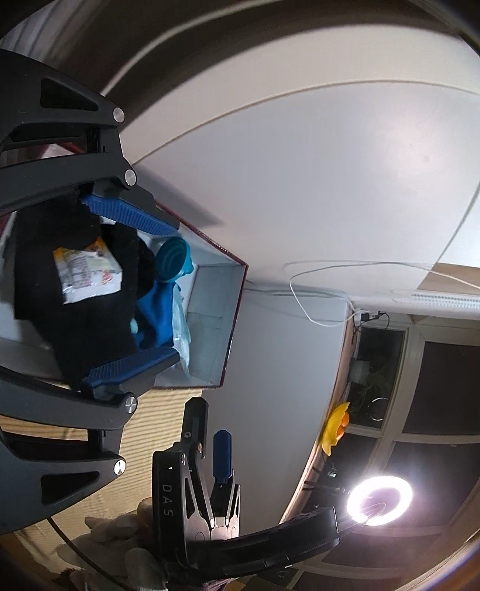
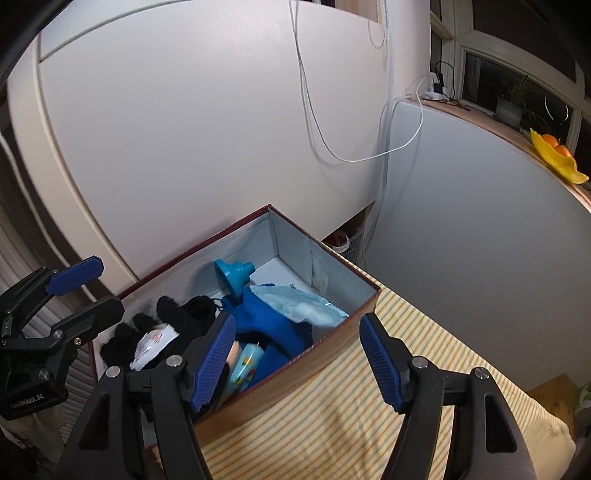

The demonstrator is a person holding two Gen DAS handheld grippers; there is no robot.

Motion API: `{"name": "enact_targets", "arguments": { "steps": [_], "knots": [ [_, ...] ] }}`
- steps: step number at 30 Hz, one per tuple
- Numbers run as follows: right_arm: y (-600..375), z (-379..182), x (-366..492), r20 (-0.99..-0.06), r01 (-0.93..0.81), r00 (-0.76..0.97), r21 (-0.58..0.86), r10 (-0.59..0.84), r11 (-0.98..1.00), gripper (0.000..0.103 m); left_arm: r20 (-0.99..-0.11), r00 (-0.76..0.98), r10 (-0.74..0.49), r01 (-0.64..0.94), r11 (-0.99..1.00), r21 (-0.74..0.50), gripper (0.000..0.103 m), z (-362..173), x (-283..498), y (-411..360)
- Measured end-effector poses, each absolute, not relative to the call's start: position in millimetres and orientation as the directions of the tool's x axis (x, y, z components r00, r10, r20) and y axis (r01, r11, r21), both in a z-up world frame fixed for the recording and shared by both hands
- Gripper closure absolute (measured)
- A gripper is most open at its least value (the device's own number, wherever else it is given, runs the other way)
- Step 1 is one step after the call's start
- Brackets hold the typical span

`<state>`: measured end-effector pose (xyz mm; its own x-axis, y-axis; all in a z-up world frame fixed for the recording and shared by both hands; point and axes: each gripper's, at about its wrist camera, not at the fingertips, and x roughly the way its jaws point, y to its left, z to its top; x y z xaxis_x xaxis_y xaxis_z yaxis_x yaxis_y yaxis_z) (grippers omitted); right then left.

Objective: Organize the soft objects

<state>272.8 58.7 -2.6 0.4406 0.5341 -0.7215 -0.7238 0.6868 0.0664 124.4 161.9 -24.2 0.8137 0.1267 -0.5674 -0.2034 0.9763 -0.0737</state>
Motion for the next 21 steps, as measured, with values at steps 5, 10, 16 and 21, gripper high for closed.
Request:
{"name": "enact_targets", "arguments": {
  "steps": [5, 10, 16, 21],
  "knots": [
    [45.8, 3.1, 251.6, -0.705, -0.725, 0.455, 0.062, 0.544, 0.686, 0.031, -0.555, 0.824, 0.117, -0.194, 0.977, -0.083, 0.038, -20.4, 109.0, 153.6],
    [26.2, 2.7, 225.1, -0.685, -0.714, 0.480, 0.058, 0.549, 0.697, 0.027, -0.533, 0.838, 0.116, -0.196, 0.976, -0.095, 0.031, -17.5, 88.1, 145.7],
    [-5.2, -5.1, 184.6, -0.656, -0.686, 0.528, 0.044, 0.539, 0.726, 0.027, -0.520, 0.846, 0.118, -0.195, 0.976, -0.096, 0.023, -20.7, 59.8, 131.2],
    [-24.1, -7.1, 149.1, -0.621, -0.669, 0.586, -0.008, 0.520, 0.744, 0.027, -0.532, 0.834, 0.145, -0.217, 0.973, -0.074, 0.023, -26.3, 40.9, 119.5]
  ]
}}
